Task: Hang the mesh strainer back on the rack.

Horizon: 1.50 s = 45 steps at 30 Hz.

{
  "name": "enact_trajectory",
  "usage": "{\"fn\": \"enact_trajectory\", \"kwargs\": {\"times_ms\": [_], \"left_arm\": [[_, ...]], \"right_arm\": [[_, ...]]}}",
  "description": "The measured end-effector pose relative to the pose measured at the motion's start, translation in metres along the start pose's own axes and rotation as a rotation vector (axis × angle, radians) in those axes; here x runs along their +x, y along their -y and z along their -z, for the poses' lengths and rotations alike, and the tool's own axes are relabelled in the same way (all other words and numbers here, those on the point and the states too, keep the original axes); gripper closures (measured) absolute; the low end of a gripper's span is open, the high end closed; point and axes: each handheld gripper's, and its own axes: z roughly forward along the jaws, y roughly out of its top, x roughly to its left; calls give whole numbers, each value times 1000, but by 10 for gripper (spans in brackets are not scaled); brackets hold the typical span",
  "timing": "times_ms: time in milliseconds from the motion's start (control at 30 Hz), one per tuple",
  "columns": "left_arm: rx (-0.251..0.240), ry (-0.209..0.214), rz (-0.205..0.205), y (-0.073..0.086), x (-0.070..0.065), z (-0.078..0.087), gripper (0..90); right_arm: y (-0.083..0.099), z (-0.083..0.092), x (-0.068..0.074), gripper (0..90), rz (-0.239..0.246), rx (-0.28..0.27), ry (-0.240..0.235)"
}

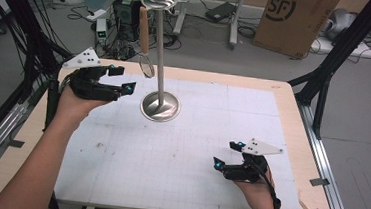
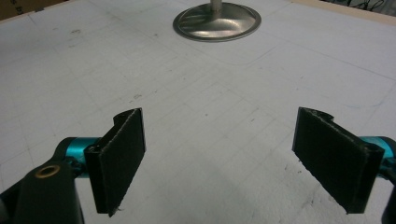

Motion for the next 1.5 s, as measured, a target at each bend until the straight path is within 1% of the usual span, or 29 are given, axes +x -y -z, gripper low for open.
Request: {"fn": "enact_trajectory", "kwargs": {"times_ms": [133, 167, 200, 233, 367, 433, 467, 533, 567, 600, 733, 867, 900, 967, 1000, 1033, 1100, 1133, 1233, 1267, 1367, 1400, 1500], "left_arm": [[-5, 15, -5, 4, -3, 0, 273], [-11, 27, -4, 6, -5, 0, 266], [-11, 27, -4, 6, -5, 0, 262], [-13, 39, -4, 9, -8, 0, 258], [-9, 52, -2, 13, -10, 0, 244], [-10, 68, 0, 18, -13, 0, 237], [-10, 68, 0, 18, -13, 0, 233], [-16, 79, 0, 24, -16, 0, 225], [-16, 79, 0, 24, -16, 0, 223], [-16, 83, -3, 28, -18, 1, 220], [-23, 89, -5, 34, -21, 2, 207], [-26, 108, -12, 42, -26, 2, 201], [-16, 107, -16, 46, -28, 1, 198], [-14, 111, -20, 48, -29, 0, 194], [-12, 110, -14, 52, -31, 0, 193], [-12, 110, -14, 52, -31, 0, 192], [-10, 114, -10, 59, -32, 2, 191], [-10, 114, -10, 59, -32, 2, 190], [-10, 112, -1, 66, -34, 4, 187], [-6, 119, -3, 71, -36, 4, 183], [-5, 118, 5, 80, -38, 4, 179], [-1, 114, 11, 83, -39, 4, 179], [19, 104, 10, 90, -42, 3, 179]], "right_arm": [[0, 0, 0, 163, 1, 1, 0], [0, 0, 0, 163, -1, 2, 0], [0, -1, 0, 163, 4, 3, -1], [0, -1, 0, 163, 3, 3, -2], [0, 0, 0, 163, -2, 1, -1], [0, 0, 0, 163, -2, 2, -2], [0, 0, 0, 163, 3, 0, -2], [0, 0, 0, 163, 1, 3, -1], [1, 0, 0, 163, 2, 2, -1], [1, 0, 0, 163, 3, 4, -3], [1, 0, -1, 163, 4, 3, -3], [1, 0, 0, 163, 4, 2, -2], [1, 0, 0, 163, 4, 2, -3], [1, 1, 0, 163, 6, 1, -3], [1, 1, 0, 163, 8, 2, -2], [1, 1, 0, 163, 8, 2, -2], [1, 1, 0, 163, 2, 0, -4], [1, 1, 0, 163, 3, -1, -4], [1, 0, 1, 163, 3, 1, -7], [1, 0, 1, 163, 3, 4, -8], [1, -1, 0, 163, 2, 1, -8], [1, -1, 0, 163, 3, 2, -9], [1, -1, 1, 163, -3, 2, -16]]}}
